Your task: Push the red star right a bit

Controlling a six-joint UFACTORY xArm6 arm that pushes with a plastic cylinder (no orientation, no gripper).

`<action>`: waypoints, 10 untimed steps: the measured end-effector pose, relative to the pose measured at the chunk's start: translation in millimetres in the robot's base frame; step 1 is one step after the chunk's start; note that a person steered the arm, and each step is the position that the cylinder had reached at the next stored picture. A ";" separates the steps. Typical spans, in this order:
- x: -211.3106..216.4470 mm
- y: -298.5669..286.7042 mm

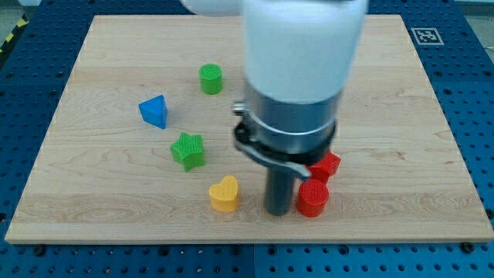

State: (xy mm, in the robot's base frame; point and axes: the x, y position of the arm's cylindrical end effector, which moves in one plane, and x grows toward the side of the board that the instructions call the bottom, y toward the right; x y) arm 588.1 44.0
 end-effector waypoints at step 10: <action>-75.6 76.0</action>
State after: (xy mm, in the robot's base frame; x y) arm 512.6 119.9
